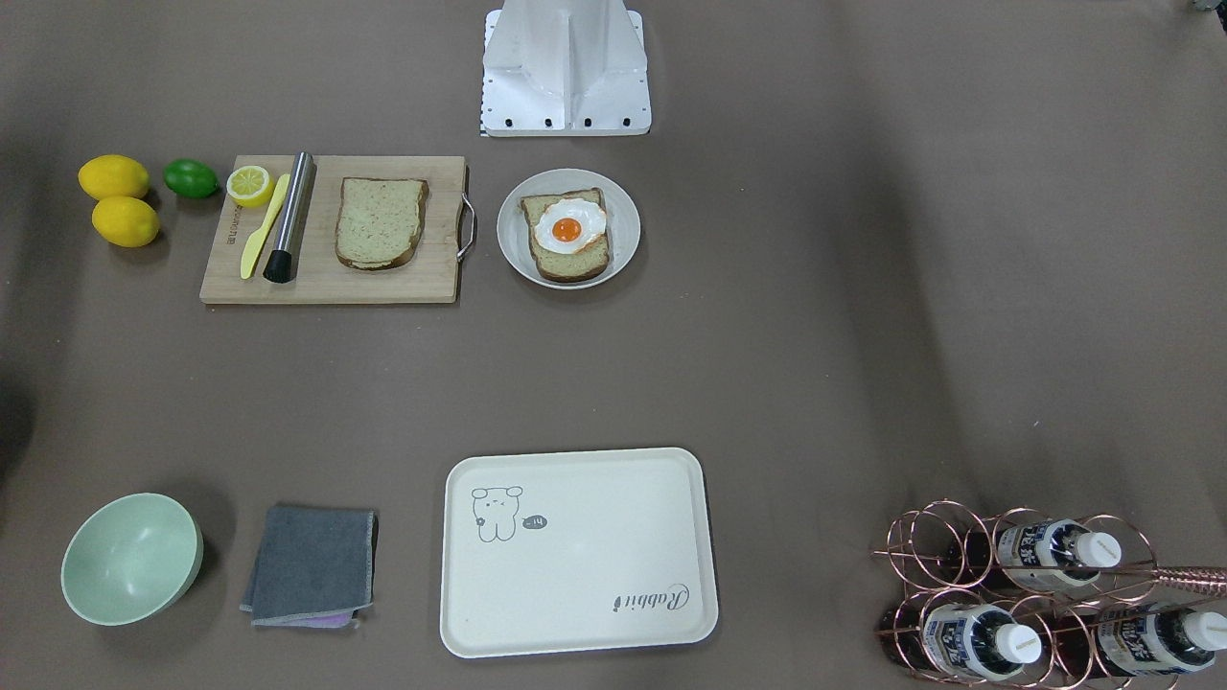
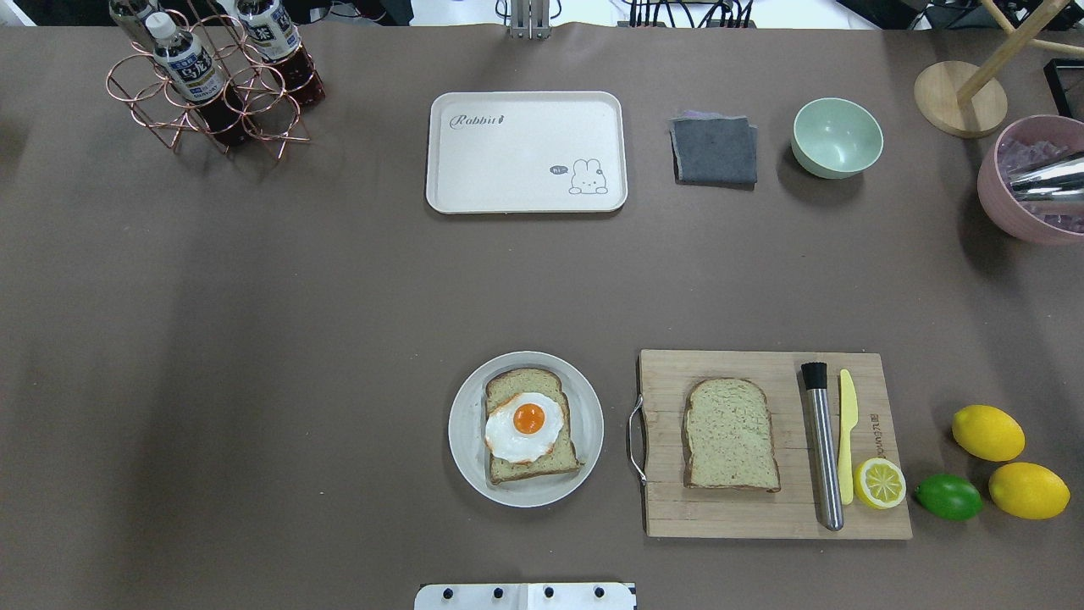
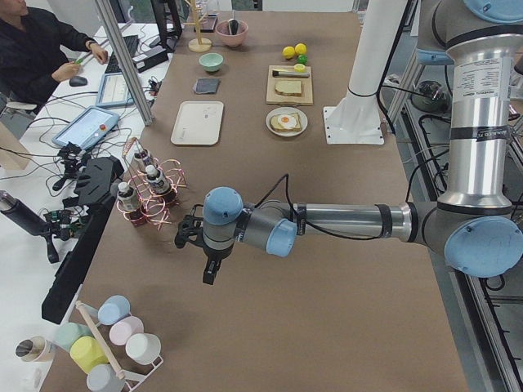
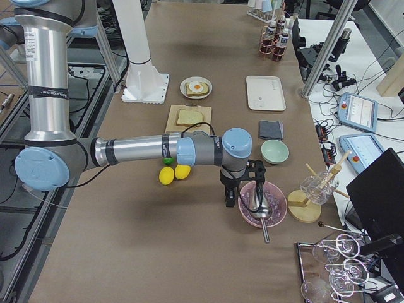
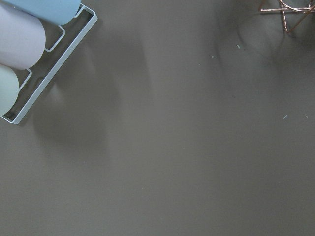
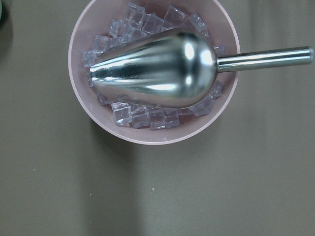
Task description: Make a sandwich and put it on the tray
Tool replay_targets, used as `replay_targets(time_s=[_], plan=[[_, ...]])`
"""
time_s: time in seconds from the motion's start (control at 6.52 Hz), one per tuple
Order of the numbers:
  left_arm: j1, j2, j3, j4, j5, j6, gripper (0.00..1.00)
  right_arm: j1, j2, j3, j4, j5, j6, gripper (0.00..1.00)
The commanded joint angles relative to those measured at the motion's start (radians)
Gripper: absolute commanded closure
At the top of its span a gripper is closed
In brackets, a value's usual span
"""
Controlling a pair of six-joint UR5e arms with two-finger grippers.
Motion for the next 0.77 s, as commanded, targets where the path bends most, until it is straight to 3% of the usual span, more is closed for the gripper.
replay_targets(time_s=[0.0,0.15,0.61], plan=[[-0.005,0.007,-0.014,0.009,-0.002,0.022,0.02,0.000,0.000,-0.001,0.001,0.001,-0.001,0.00],[-0.007,0.021,-0.021,0.011,-0.002,0.021,0.02,0.000,0.000,-0.004,0.001,0.001,-0.001,0.00],[-0.007,0.020,-0.014,0.004,-0.132,0.019,0.01,0.000,-0.003,0.003,0.001,0.004,-0.001,0.00]])
